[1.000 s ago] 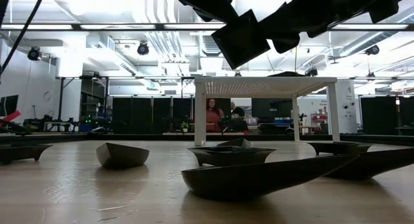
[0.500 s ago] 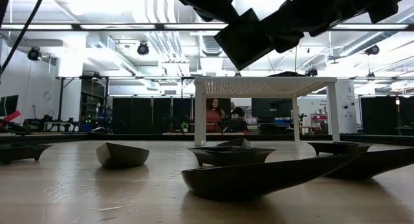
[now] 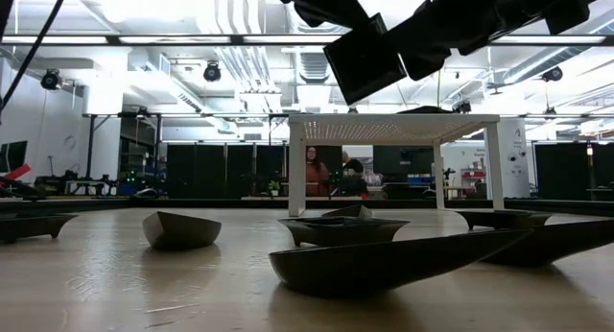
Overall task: Pick & Place Mini shaped plates
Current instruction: Put the square plate on the shelf
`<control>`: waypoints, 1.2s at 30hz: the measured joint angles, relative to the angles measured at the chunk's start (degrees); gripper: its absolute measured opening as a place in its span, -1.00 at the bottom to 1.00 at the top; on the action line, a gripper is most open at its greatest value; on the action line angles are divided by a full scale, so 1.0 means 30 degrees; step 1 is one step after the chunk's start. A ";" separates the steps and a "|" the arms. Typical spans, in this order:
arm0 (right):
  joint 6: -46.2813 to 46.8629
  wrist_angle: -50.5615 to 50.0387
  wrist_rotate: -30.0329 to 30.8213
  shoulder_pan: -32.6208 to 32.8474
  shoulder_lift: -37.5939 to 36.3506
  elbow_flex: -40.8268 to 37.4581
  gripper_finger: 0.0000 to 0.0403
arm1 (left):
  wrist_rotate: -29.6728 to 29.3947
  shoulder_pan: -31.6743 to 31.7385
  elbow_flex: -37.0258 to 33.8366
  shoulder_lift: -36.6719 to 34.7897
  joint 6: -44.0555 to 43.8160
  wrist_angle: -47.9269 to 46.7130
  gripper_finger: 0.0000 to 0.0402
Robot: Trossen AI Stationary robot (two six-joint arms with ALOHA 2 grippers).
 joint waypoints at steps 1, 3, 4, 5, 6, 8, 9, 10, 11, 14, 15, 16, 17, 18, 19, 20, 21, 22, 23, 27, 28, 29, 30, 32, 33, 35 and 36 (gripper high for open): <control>0.0011 -0.0050 0.0020 0.0001 0.0000 0.0000 -0.96 | -0.0062 0.0000 0.0000 0.0000 -0.0055 0.0045 -0.66; 0.0012 -0.0082 0.0008 0.0000 0.0000 0.0000 -0.96 | -0.0230 0.0000 0.0000 0.0000 -0.0085 0.0143 -0.56; 0.0034 -0.0133 0.0008 0.0000 0.0000 0.0000 -0.96 | -0.0306 0.0000 0.0000 0.0000 -0.0106 0.0143 -0.51; 0.0089 -0.0240 0.0014 -0.0007 0.0000 0.0000 -0.96 | -0.0336 0.0000 0.0000 0.0000 -0.0127 0.0156 -0.46; 0.0097 -0.0357 0.0018 -0.0015 0.0000 0.0000 -0.96 | -0.0336 0.0000 0.0007 0.0000 -0.0155 0.0152 -0.42; 0.0151 -0.0522 0.0053 -0.0015 0.0000 0.0000 -0.96 | -0.0336 0.0000 0.0007 -0.0003 -0.0164 0.0150 -0.36; 0.0182 -0.0522 0.0101 -0.0015 0.0000 0.0000 -0.96 | -0.0336 0.0000 0.0007 -0.0028 -0.0164 0.0147 -0.33; 0.0186 -0.0518 0.0110 -0.0015 0.0000 0.0000 -0.96 | -0.0336 0.0000 0.0007 -0.0088 -0.0164 0.0133 -0.31; 0.0179 -0.0519 0.0120 -0.0015 0.0000 0.0000 -0.96 | -0.0336 0.0000 0.0007 -0.0175 -0.0164 0.0121 -0.29; 0.0171 -0.0670 0.0381 -0.0015 -0.0100 0.0000 -0.96 | -0.0336 0.0007 0.0007 -0.0618 0.0226 0.0034 -0.25; 0.0168 -0.0653 0.0474 -0.0018 -0.0127 0.0000 -0.96 | -0.0336 0.0033 0.0007 -0.0741 0.0574 -0.0010 -0.25; 0.0171 -0.0663 0.0508 -0.0022 -0.0178 0.0000 -0.96 | -0.0336 0.0036 0.0001 -0.0950 0.0833 -0.0058 -0.25; 0.0164 -0.0784 0.0525 -0.0022 -0.0224 0.0000 -0.96 | -0.0336 0.0036 -0.0006 -0.1092 0.1050 -0.0116 -0.25; 0.0171 -0.0990 0.0531 -0.0022 -0.0255 0.0033 -0.96 | -0.0336 0.0047 -0.0013 -0.1282 0.1123 -0.0167 -0.25; 0.0185 -0.1157 0.0548 -0.0022 -0.0262 0.0091 -0.96 | -0.0336 0.0051 -0.0015 -0.1470 0.1161 -0.0178 -0.25; 0.0191 -0.1408 0.0666 -0.0015 -0.0262 0.0177 -0.96 | -0.0336 0.0058 -0.0015 -0.1691 0.1162 -0.0224 -0.25; 0.0201 -0.1880 0.0915 -0.0015 -0.0268 0.0316 -0.96 | -0.0336 0.0058 -0.0015 -0.1896 0.1162 -0.0351 -0.25; 0.0211 -0.2473 0.1183 -0.0015 -0.0270 0.0527 -0.96 | -0.0336 0.0060 -0.0034 -0.2102 0.1162 -0.0425 -0.25; 0.0215 -0.3141 0.1509 -0.0015 -0.0270 0.0820 -0.96 | -0.0336 0.0066 -0.0047 -0.2272 0.1134 -0.0492 -0.25; -0.0157 -0.6022 0.3100 -0.0015 -0.0270 0.2373 -0.96 | -0.0306 0.0066 -0.0447 -0.2762 0.0863 -0.0868 -0.25; -0.0297 -0.6783 0.3508 -0.0015 -0.0270 0.2812 -0.96 | -0.0146 0.0066 -0.0800 -0.2847 0.0861 -0.0658 -0.25; -0.0430 -0.7526 0.3866 -0.0015 -0.0276 0.3248 -0.96 | 0.0233 0.0066 -0.1256 -0.2972 0.0843 -0.0149 -0.25; -0.0590 -0.8280 0.4142 -0.0015 -0.0277 0.3716 -0.96 | 0.0706 0.0066 -0.1841 -0.3128 0.0759 0.0646 -0.25; -0.0783 -0.9852 0.4723 -0.0015 -0.0288 0.4611 -0.96 | 0.1324 0.0066 -0.3150 -0.3452 0.0297 0.2206 -0.25; -0.0835 -1.0682 0.5055 -0.0015 -0.0291 0.5068 -0.96 | 0.1412 0.0058 -0.3914 -0.3679 0.0068 0.2988 -0.25; -0.0923 -1.2316 0.5816 -0.0015 -0.0299 0.5964 -0.96 | 0.1429 -0.0019 -0.5459 -0.4366 -0.0333 0.4711 -0.25; -0.0947 -1.3110 0.6241 -0.0015 -0.0299 0.6435 -0.96 | 0.1437 -0.0058 -0.6277 -0.4820 -0.0499 0.5829 -0.25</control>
